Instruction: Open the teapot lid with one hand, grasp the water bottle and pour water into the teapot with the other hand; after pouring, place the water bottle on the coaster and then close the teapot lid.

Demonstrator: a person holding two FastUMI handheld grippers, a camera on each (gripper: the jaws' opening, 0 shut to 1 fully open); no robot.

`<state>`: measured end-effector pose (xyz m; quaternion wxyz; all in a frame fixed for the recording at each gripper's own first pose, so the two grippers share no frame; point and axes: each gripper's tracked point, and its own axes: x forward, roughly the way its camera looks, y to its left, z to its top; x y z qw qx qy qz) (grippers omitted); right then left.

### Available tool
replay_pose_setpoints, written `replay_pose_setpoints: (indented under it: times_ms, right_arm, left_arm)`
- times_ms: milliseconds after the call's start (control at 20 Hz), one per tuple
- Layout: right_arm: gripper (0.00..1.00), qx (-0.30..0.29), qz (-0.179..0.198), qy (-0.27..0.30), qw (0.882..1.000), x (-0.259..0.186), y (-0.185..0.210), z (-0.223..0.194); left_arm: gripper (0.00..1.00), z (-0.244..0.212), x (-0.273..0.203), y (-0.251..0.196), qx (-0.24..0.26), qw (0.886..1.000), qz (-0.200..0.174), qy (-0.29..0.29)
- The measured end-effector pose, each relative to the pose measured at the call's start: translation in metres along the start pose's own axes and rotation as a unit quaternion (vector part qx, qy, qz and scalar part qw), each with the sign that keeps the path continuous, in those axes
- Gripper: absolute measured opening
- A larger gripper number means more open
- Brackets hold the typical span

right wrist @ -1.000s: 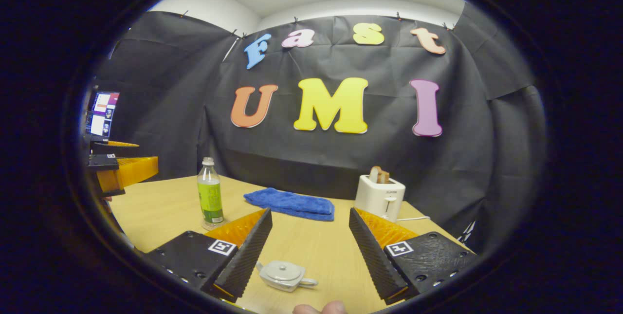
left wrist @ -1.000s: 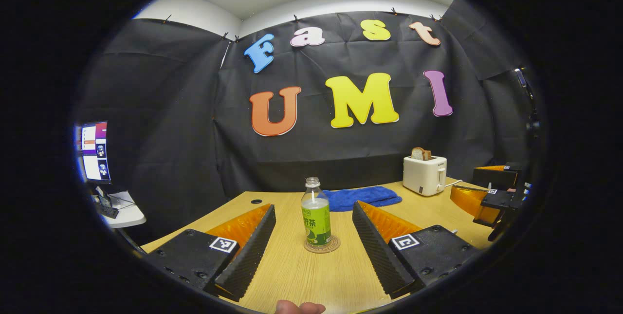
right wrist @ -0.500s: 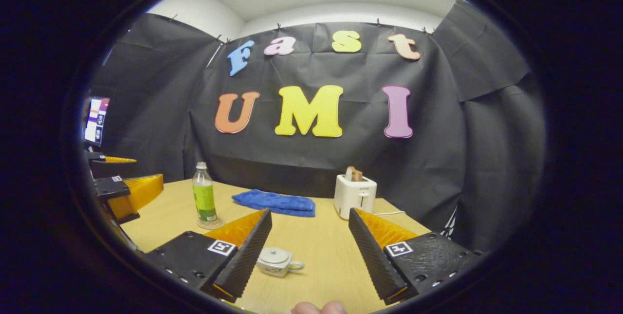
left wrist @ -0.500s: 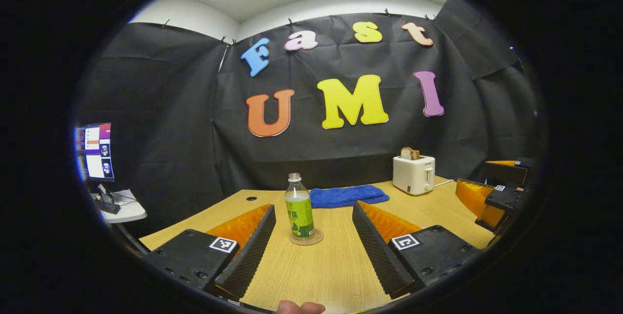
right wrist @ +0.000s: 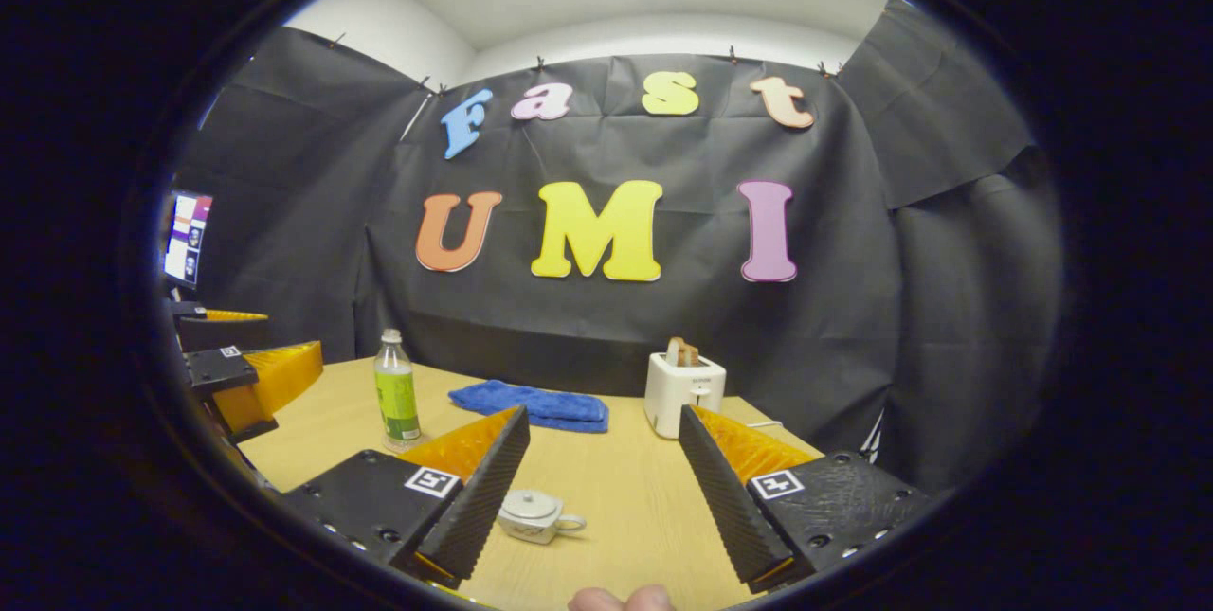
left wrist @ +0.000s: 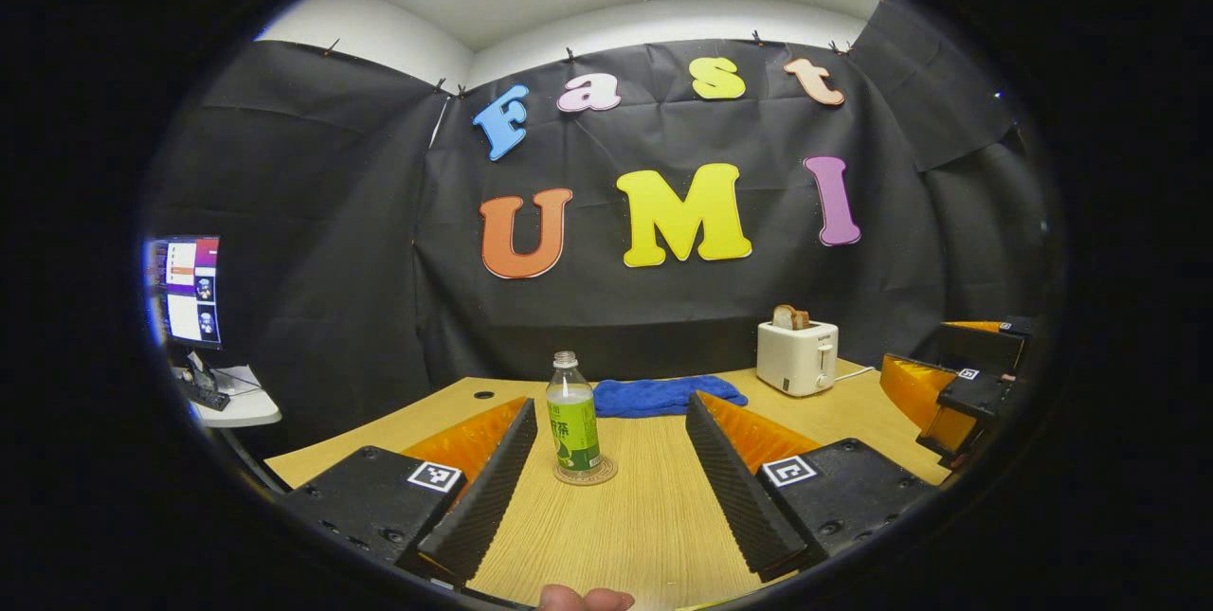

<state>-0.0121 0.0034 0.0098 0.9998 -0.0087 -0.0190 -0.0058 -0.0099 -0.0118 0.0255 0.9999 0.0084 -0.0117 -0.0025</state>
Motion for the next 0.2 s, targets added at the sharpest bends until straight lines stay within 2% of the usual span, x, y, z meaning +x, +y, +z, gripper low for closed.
replay_pose_setpoints:
  times_ms: [200]
  right_arm:
    - [0.95,0.015,0.007,0.004,1.0,-0.0006,0.0064,0.0003]
  left_arm:
    - [0.99,0.0,0.0,0.0029,-0.001,1.0,0.0,0.0]
